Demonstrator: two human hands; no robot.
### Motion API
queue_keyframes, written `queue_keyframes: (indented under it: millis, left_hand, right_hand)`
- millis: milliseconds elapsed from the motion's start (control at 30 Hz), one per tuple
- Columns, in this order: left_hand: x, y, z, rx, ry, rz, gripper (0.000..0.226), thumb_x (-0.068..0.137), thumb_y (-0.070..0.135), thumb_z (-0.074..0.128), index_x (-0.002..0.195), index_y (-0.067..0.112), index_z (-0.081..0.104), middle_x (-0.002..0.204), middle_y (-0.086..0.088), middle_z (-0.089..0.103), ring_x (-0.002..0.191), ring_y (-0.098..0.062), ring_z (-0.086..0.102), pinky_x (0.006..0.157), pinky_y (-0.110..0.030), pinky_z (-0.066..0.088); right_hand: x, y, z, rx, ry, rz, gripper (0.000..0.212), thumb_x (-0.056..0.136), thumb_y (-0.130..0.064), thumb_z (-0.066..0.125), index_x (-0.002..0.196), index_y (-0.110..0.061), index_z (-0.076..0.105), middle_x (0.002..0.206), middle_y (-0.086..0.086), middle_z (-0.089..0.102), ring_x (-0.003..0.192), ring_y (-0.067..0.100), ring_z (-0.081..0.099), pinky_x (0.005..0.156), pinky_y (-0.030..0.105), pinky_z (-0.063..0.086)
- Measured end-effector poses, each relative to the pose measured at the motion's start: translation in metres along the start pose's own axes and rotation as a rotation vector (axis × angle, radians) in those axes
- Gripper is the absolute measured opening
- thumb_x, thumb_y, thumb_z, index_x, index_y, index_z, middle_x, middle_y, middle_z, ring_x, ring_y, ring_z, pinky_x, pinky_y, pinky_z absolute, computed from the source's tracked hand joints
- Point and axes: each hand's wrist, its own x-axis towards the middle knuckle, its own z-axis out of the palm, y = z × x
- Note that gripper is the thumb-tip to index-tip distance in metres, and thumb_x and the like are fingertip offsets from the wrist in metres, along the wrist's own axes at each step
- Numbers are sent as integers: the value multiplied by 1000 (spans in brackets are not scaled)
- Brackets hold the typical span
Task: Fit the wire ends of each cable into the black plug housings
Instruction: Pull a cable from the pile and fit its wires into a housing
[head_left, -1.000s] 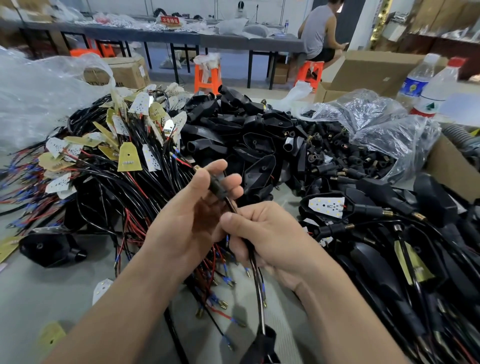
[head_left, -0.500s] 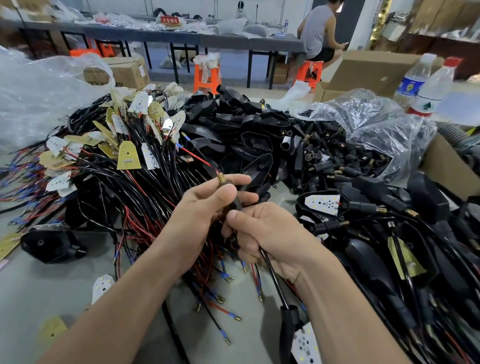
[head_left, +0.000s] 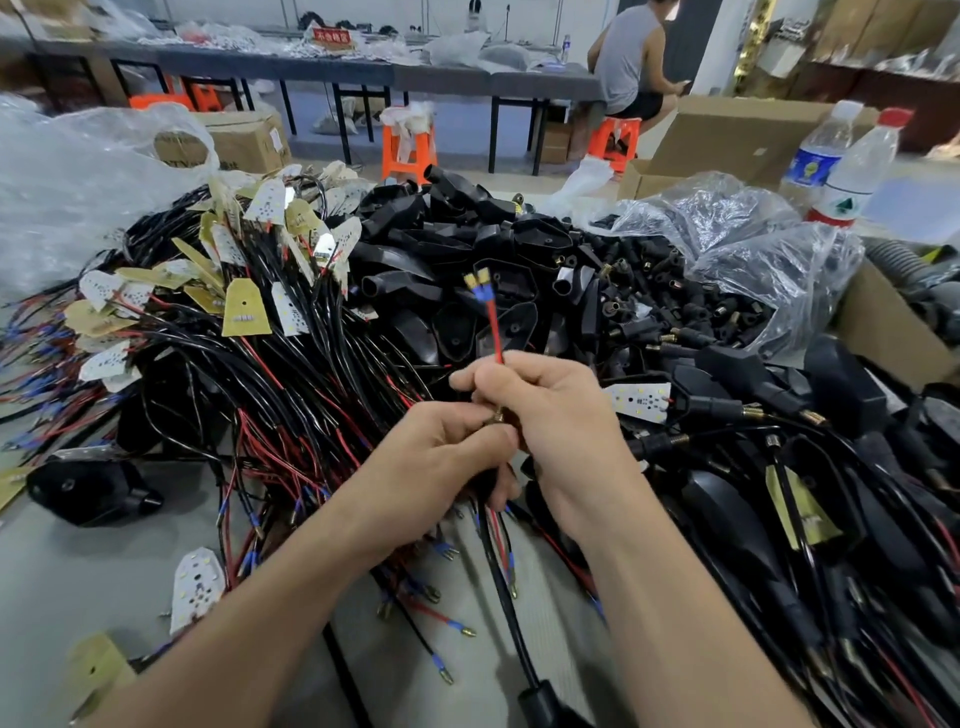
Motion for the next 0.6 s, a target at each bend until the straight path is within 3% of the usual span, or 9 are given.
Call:
queue_keyframes:
  millis: [67, 200, 333, 400, 500, 600]
  left_hand:
    - [-1, 0, -1, -88, -50, -61, 35, 97, 26, 54, 68, 19, 73, 60, -9, 66, 75, -28, 68, 77, -34, 55]
    - [-4, 0, -9, -331, -277, -208, 28, 98, 32, 56, 97, 14, 78, 61, -10, 66, 77, -25, 71, 72, -27, 54]
    - [-11, 0, -18, -471, -604, -270, 42, 100, 35, 64, 118, -3, 65, 67, -14, 68, 74, -24, 73, 72, -29, 56]
    - [-13, 0, -23, -525, -629, -313, 43, 100, 32, 64, 126, -1, 59, 64, -10, 64, 68, -25, 71, 65, -30, 57]
    - [-11, -2, -29, -568, -491, -344, 37, 102, 25, 55, 130, 3, 61, 60, -4, 51, 48, -18, 55, 51, -24, 45]
    - [-10, -3, -27, -630, -356, -389, 46, 98, 26, 52, 137, 3, 62, 55, -1, 43, 40, -12, 36, 44, -22, 30]
  right_hand:
    - [3, -3, -5, 64, 107, -24, 27, 97, -12, 62, 76, -14, 79, 61, 2, 61, 54, 17, 49, 43, 26, 37]
    - [13, -8, -15, 245, 305, -107, 29, 99, -4, 59, 76, -9, 75, 59, 6, 67, 45, 8, 48, 41, 17, 37]
    - [19, -8, -38, 469, 515, -106, 23, 102, -7, 57, 84, -6, 70, 59, 3, 65, 46, 8, 52, 44, 14, 38]
    - [18, -10, -46, 544, 582, -117, 22, 105, -11, 55, 88, -7, 68, 62, 2, 66, 50, 9, 56, 46, 14, 41]
    - [16, -12, -45, 660, 509, -48, 20, 105, -22, 56, 102, -6, 67, 78, 9, 71, 62, 16, 62, 54, 22, 50]
    - [8, -11, -31, 438, 227, 140, 16, 102, -23, 60, 113, -12, 63, 95, 10, 71, 75, 20, 58, 58, 26, 48]
